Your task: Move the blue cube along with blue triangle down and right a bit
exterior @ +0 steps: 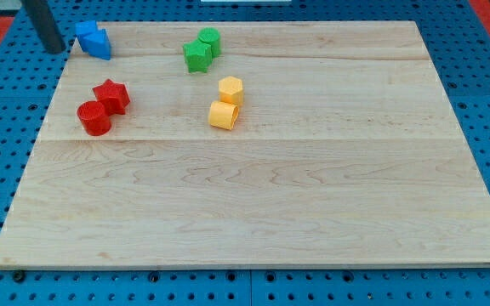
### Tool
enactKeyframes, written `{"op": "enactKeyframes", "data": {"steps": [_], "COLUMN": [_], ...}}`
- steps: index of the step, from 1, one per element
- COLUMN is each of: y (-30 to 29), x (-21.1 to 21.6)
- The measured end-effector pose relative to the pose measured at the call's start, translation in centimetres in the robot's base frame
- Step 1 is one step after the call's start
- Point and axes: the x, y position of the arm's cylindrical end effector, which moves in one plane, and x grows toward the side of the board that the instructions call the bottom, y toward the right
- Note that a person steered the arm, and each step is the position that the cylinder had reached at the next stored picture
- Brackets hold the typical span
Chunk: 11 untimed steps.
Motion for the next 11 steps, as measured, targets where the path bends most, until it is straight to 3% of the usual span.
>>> {"op": "enactKeyframes", "data": {"steps": [1, 7, 9, 10, 11], "y": [0.6, 1.6, 5.0, 2.9, 4.3], "x": [-4.2, -1.0, 0.6, 0.3, -3.0]}}
